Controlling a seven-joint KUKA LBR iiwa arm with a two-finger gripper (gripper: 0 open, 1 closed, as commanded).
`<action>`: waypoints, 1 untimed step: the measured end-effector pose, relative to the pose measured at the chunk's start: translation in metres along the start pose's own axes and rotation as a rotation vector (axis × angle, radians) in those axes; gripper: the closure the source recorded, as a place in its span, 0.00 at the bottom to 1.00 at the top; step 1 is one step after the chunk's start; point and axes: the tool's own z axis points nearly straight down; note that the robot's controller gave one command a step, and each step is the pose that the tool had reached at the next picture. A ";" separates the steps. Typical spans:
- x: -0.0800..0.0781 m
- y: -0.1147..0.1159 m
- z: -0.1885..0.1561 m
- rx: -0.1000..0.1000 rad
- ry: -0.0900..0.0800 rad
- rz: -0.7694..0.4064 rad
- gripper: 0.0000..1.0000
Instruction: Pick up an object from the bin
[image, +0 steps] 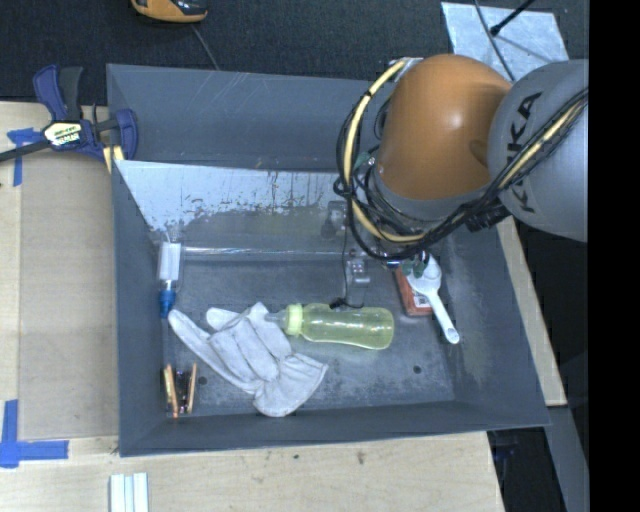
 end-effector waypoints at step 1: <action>0.003 0.003 0.053 0.000 -0.006 -0.049 0.00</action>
Offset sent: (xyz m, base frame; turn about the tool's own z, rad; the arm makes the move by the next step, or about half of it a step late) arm 0.0059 0.0103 -0.1139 -0.0797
